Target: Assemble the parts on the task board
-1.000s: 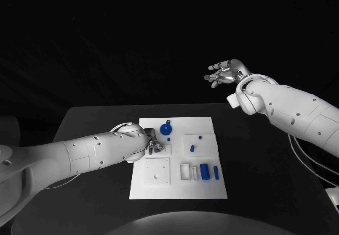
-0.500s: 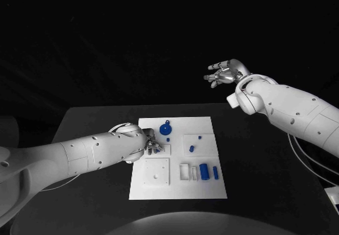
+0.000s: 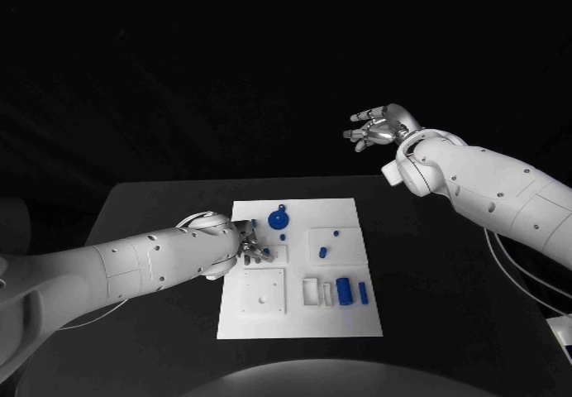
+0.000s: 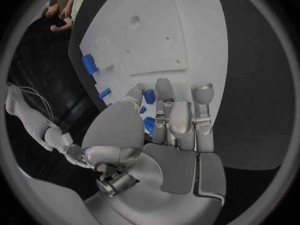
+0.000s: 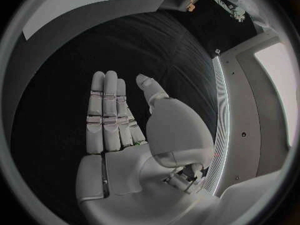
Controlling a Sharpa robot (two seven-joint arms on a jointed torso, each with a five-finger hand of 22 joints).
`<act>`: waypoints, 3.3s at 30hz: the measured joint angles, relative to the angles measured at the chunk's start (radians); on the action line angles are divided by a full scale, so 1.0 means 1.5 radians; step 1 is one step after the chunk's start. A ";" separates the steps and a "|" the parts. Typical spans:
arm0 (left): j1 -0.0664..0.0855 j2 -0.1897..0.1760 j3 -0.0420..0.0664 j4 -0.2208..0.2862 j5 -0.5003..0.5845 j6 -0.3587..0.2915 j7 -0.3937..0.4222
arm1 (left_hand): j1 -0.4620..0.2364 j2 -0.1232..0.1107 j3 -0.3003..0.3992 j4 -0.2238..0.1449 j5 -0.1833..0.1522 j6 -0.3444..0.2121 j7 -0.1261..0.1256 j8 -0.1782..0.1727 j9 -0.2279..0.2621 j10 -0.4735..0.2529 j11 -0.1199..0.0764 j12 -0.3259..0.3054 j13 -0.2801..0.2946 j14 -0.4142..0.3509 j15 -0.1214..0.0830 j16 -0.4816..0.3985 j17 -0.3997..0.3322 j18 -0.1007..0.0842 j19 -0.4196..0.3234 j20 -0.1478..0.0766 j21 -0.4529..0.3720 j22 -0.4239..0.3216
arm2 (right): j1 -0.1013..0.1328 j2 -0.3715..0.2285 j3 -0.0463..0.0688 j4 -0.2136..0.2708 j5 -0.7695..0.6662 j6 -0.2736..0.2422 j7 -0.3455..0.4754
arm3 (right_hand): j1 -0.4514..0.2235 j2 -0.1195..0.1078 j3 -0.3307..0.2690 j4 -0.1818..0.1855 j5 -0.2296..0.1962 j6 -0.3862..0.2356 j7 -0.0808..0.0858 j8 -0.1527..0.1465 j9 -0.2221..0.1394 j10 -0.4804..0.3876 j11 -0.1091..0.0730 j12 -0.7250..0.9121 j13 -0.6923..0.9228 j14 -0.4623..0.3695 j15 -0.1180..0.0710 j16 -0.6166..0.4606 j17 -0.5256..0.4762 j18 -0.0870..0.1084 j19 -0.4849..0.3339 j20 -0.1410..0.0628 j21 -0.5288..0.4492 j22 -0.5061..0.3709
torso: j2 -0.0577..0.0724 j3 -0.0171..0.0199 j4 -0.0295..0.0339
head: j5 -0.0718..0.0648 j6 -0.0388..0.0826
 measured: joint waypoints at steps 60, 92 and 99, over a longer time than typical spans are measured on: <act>0.088 0.089 0.055 -0.260 0.074 0.131 0.031 | -0.018 0.060 -0.040 -0.042 -0.001 -0.093 0.002 0.146 0.100 -0.036 0.007 0.019 -0.009 -0.021 0.000 -0.029 -0.024 0.000 -0.012 0.002 -0.089 0.000 | -0.009 -0.003 0.000 0.004 0.008 0.004 -0.002 | 0.000 0.000 0.001 0.007 0.003 -0.006 0.002 0.000 0.000 -0.002 0.002 0.000 0.000 -0.002 0.002 0.000 0.000 -0.010 0.000 0.000 0.000 -0.013 | 0.019 -0.0073 -0.0153 | 0.023 0.037; 0.065 0.116 0.040 -0.320 0.021 0.139 0.070 | -0.025 0.022 -0.008 0.011 -0.011 -0.090 0.005 0.111 0.124 -0.041 0.007 0.019 -0.012 -0.024 -0.003 -0.026 -0.030 0.000 -0.014 0.000 -0.097 0.000 | -0.009 0.000 0.000 0.005 0.008 0.004 -0.005 | 0.000 0.000 0.005 0.011 0.008 -0.006 0.001 0.000 0.000 -0.002 0.002 0.003 0.000 -0.002 0.002 0.000 0.000 -0.010 0.000 0.000 0.003 -0.020 | 0.030 -0.0097 -0.0226 | 0.026 0.036; 0.063 0.117 0.038 -0.326 0.026 0.148 0.076 | -0.025 0.022 -0.011 0.008 -0.015 -0.089 0.013 0.080 0.066 -0.047 0.013 0.019 -0.012 -0.031 0.000 -0.029 -0.036 0.000 -0.018 0.004 -0.105 0.000 | -0.009 0.000 0.000 0.004 0.008 0.004 -0.005 | 0.000 0.000 0.005 0.011 0.008 -0.006 0.001 0.000 0.000 -0.002 0.002 0.003 0.000 -0.002 0.002 0.000 0.000 -0.010 0.000 0.000 0.003 -0.020 | 0.030 -0.0094 -0.0222 | 0.026 0.035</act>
